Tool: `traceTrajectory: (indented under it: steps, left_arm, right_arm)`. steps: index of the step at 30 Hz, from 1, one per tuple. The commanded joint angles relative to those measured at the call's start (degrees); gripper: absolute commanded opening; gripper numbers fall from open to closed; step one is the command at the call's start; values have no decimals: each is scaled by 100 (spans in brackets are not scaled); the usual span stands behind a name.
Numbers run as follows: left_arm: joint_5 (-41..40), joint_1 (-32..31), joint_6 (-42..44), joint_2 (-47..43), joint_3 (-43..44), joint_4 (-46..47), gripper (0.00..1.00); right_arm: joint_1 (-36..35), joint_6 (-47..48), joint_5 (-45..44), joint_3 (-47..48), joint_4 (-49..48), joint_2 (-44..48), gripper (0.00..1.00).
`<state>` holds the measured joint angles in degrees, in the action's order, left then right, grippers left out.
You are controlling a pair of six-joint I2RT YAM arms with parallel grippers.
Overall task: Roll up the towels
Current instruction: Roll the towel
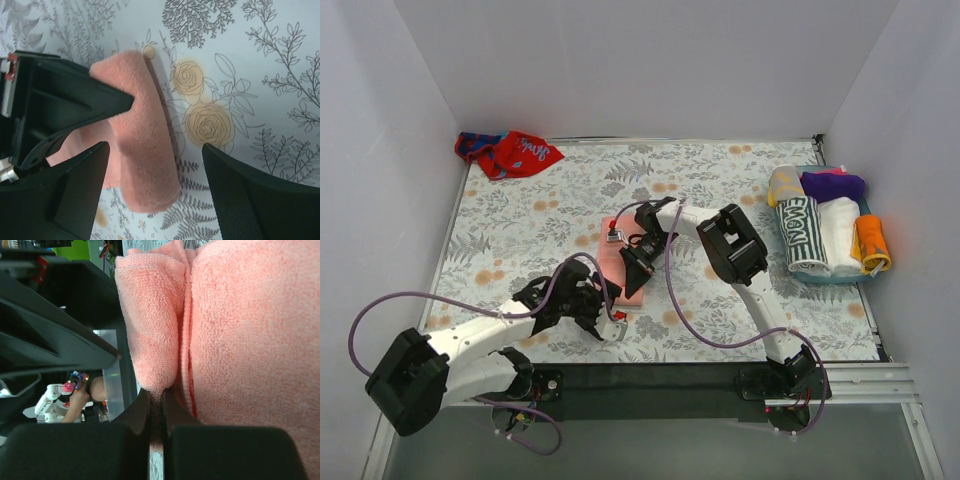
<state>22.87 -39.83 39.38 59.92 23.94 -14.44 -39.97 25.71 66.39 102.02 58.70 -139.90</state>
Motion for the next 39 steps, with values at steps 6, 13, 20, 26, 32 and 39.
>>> traceTrajectory:
  steps: [6, 13, 20, 26, 32, 39]
  left_arm:
    - [-793, -534, -271, 1161, 373, 486, 38]
    - [-73, -464, -773, 1909, 1235, -1570, 11]
    - [875, -96, -1011, 2541, 2165, -3002, 8]
    - [2097, 897, -853, 4052, 3554, -4241, 9]
    - [2713, 1522, -213, 5983, 5116, -5428, 14]
    - [2731, 1848, 35, 6926, 5849, -5727, 19]
  right_arm:
    - [68, -23, -153, 99, 239, -187, 1]
    - [340, -321, -934, 239, 177, 435, 27]
    - [1043, -646, -2181, 232, -375, 1718, 57]
    - [1219, -498, -2859, -1507, -1737, 3642, 73]
    - [703, 21, -3235, -2886, -2573, 5041, 82]
    - [-968, 636, -4942, -3706, -3643, 5263, 85]
